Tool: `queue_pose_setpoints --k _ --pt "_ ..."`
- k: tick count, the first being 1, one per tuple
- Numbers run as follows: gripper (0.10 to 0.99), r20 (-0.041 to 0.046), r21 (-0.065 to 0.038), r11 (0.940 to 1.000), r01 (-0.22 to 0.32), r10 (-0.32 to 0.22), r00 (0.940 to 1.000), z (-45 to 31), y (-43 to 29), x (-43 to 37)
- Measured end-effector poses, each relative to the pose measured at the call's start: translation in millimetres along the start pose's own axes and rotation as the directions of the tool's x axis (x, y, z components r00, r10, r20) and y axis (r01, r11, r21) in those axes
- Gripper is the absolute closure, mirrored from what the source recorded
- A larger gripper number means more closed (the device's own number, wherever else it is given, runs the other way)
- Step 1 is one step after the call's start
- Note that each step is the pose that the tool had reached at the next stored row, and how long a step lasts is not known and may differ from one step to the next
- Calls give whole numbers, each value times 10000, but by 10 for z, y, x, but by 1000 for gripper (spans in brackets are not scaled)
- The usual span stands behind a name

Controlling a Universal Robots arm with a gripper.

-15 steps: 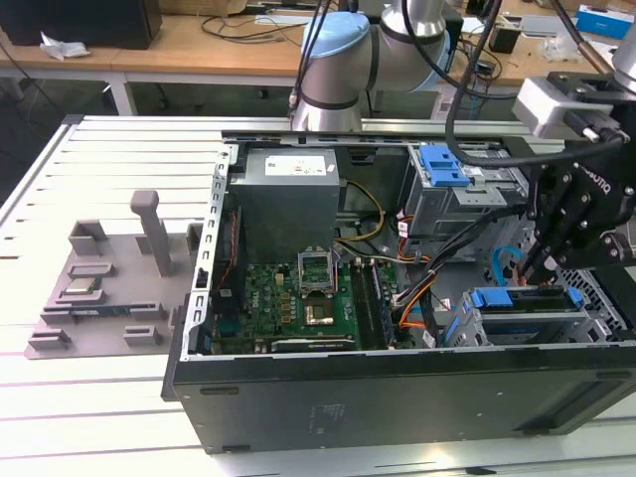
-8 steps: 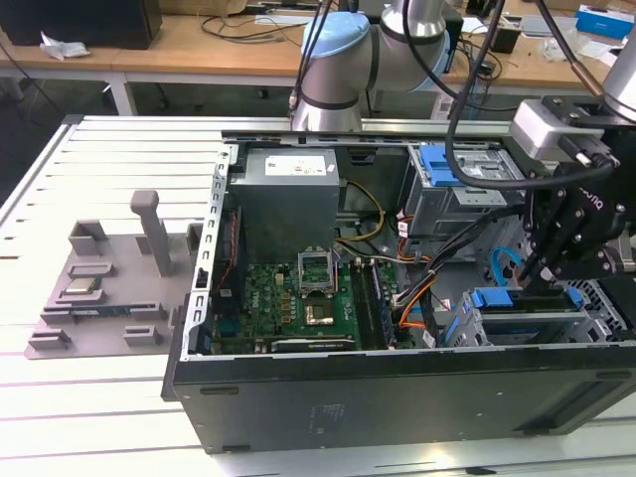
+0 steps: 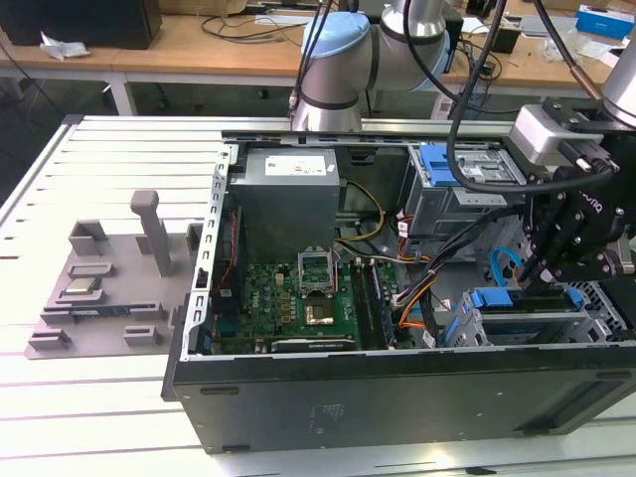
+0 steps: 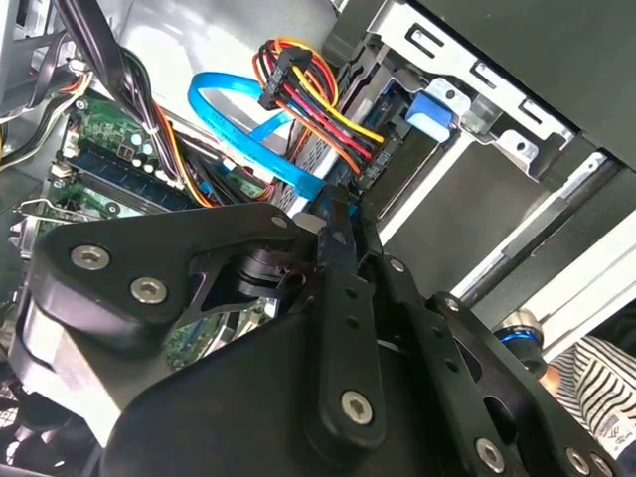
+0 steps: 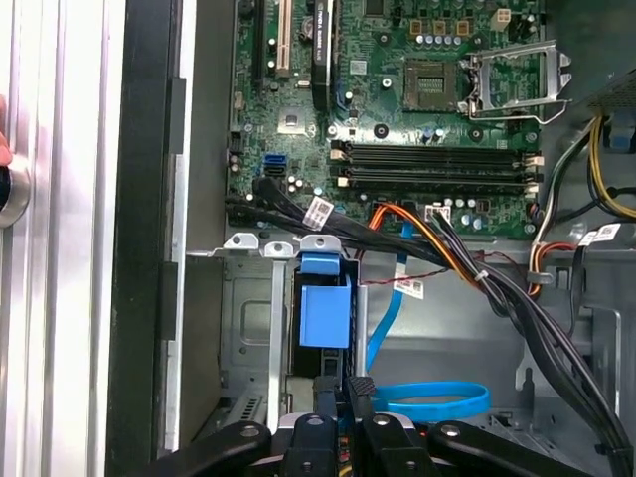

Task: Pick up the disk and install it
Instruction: 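Insert the second disk wire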

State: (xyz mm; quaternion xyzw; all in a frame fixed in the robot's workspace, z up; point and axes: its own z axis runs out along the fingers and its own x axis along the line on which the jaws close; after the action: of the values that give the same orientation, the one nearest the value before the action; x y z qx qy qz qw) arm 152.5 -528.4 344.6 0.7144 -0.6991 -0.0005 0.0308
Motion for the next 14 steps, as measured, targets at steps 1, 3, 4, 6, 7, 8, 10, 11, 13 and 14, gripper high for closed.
queue_pose_setpoints --k 1,3,4,6,7,8,10,11,13,14 --pt "925 0 0 10000 10 -10 10000 4 -3 0" --pt "925 5 2 10000 23 -23 10000 14 -6 -1" --pt "925 2 1 10000 29 -29 10000 20 -6 -1" --pt "925 4 0 10000 37 -37 10000 43 -7 -2" --pt "925 1 2 10000 38 -38 10000 53 -8 -2" --pt "925 -3 1 10000 41 -41 10000 60 -8 -3" --pt "925 -1 2 10000 41 -41 10000 62 -8 -3" --pt "925 2 2 10000 41 -41 10000 63 -8 -3" --pt "925 2 2 10000 41 -41 10000 63 -8 -3" --pt "925 5 3 10000 41 -41 10000 65 -8 -3"
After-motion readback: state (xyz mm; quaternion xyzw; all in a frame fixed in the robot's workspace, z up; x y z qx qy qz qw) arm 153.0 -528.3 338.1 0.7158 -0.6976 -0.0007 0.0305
